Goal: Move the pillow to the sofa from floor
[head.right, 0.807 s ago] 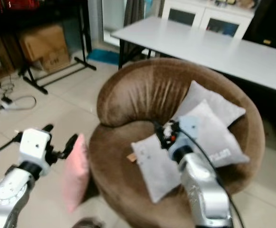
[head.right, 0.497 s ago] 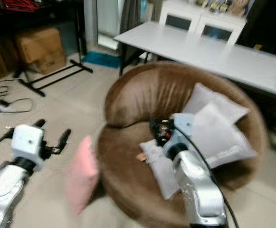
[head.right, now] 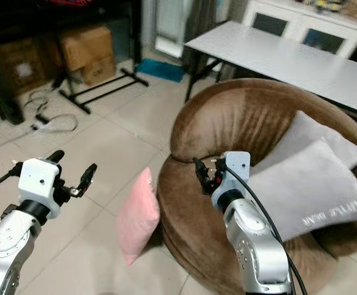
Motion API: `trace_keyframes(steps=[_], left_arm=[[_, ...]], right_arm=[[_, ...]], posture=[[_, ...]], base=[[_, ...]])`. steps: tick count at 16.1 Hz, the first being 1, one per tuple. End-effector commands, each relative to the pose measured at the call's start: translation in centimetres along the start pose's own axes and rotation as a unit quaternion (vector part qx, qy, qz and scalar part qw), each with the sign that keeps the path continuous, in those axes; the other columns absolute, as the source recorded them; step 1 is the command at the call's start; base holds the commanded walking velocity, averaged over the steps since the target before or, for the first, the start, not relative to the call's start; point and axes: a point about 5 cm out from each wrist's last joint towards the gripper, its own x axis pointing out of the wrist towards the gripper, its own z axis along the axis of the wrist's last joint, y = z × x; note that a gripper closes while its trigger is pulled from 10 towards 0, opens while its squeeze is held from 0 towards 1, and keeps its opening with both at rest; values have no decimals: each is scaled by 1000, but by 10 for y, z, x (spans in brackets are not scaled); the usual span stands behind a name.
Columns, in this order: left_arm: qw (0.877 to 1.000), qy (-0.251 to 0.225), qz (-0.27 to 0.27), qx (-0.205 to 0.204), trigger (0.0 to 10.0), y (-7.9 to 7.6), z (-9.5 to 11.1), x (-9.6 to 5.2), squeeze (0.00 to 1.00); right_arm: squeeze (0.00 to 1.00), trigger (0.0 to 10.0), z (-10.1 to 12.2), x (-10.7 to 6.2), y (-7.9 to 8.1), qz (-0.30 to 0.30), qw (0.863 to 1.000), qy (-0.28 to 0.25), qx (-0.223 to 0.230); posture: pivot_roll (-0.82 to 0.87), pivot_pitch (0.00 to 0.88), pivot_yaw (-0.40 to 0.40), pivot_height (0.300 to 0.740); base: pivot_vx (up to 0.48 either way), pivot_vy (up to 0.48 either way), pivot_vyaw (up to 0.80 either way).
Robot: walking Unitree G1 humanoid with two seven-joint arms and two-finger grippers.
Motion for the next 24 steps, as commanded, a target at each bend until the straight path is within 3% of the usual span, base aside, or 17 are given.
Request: trace_keyframes(steps=[1, 4, 6, 18, 24], left_arm=[[1000, -7, -6, -4, 10000, -2, 1, -1, 0], [1000, -4, -6, -5, 10000, -1, 0, -2, 0], [1000, -3, -8, -4, 10000, 0, 0, -3, 0], [1000, 2, -4, -7, 10000, -2, -2, -6, 0], [1000, 4, 25, 7, 10000, 2, -4, -5, 0]], right_arm=[[0, 10000, 1, 1, 0, 0, 1000, 1, -5], [0, 10000, 2, 2, 0, 2, 1000, -1, -11], [0, 10000, 1, 4, 1, 0, 999, 1, -41], [0, 10000, 4, 0, 10, 62, 998, -17, -15], [0, 10000, -1, -3, -1, 41, 999, -13, -7]], posture=[[66, 0, -71, 740], [81, 0, -79, 740], [86, 0, -80, 740], [78, 0, -83, 740], [73, 0, -84, 690]], base=[[315, 0, 781], [325, 0, 683], [326, 0, 0], [315, 0, 0], [0, 0, 0]])
